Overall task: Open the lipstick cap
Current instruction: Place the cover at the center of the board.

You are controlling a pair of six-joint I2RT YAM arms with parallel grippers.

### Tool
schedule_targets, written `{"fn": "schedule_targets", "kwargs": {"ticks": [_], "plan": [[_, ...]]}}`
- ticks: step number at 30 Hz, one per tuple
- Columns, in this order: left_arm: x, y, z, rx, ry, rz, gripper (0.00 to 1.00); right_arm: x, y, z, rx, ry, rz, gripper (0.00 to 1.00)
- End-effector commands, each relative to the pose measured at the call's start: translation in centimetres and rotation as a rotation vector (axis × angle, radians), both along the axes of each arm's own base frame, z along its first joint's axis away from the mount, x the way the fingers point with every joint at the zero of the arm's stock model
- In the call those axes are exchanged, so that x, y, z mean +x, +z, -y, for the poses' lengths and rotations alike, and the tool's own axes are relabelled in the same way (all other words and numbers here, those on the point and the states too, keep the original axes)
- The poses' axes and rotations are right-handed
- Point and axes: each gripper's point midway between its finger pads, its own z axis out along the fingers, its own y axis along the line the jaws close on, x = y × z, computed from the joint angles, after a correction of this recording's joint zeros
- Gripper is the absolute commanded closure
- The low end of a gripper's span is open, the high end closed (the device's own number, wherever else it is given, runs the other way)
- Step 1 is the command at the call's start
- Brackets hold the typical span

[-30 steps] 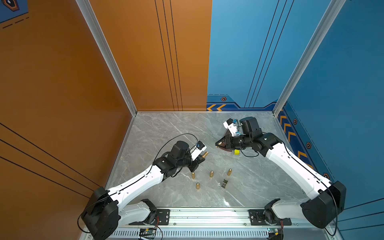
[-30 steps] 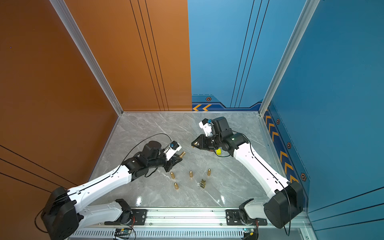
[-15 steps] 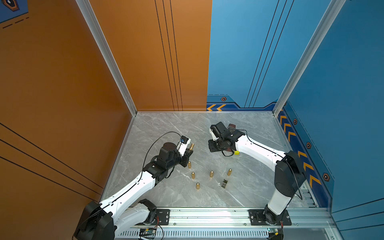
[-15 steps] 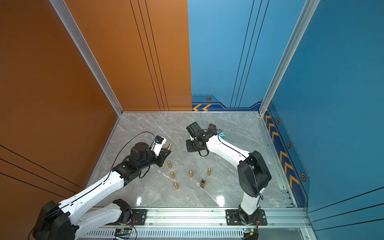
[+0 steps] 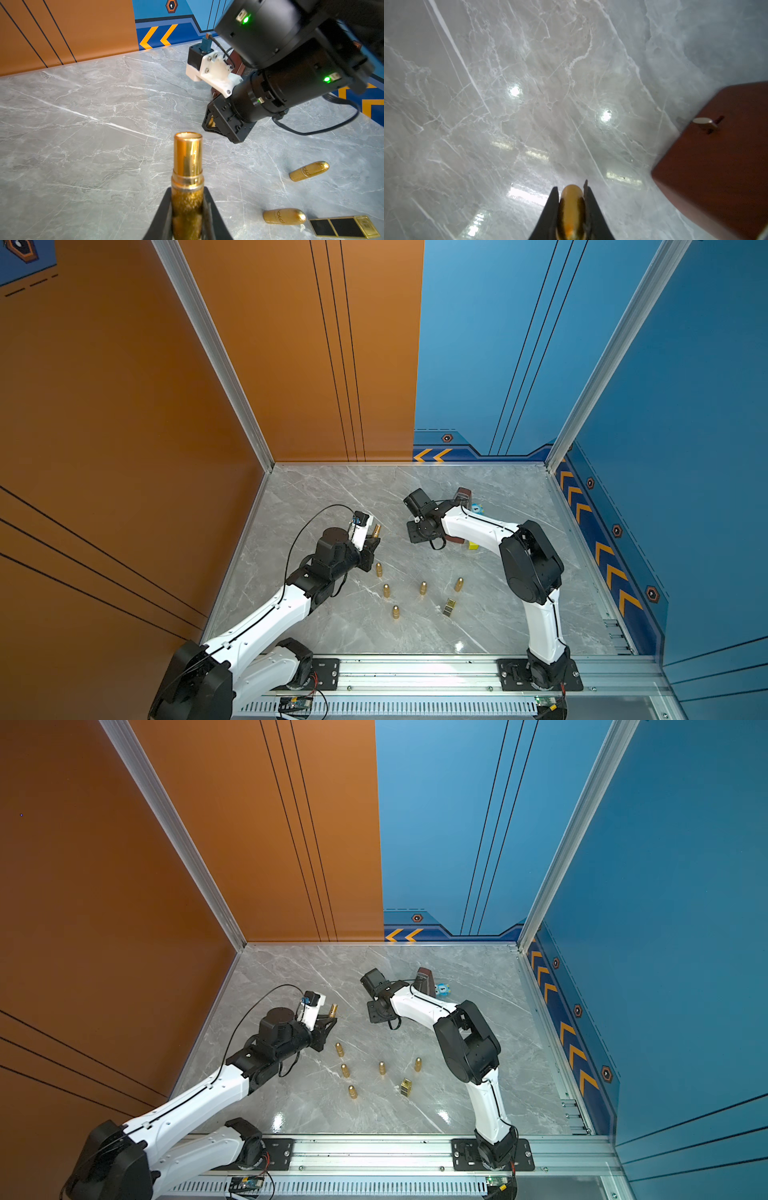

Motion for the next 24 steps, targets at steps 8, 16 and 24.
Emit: {"fn": "schedule_targets", "kwargs": {"ticks": [8,16,24], "plan": [[0.3,-0.6,-0.3,-0.013,0.019,0.004,1.00,0.7,-1.9,-0.4,-0.051,0.022,0.013,0.87],[0.2,-0.4,-0.1,-0.016,0.010,0.008,1.00,0.1,-2.4,-0.9,-0.038,0.038,-0.003,0.72],[-0.3,0.0,-0.7,-0.017,0.014,0.035,1.00,-0.2,0.3,-1.4,0.036,0.043,-0.009,0.52]]}}
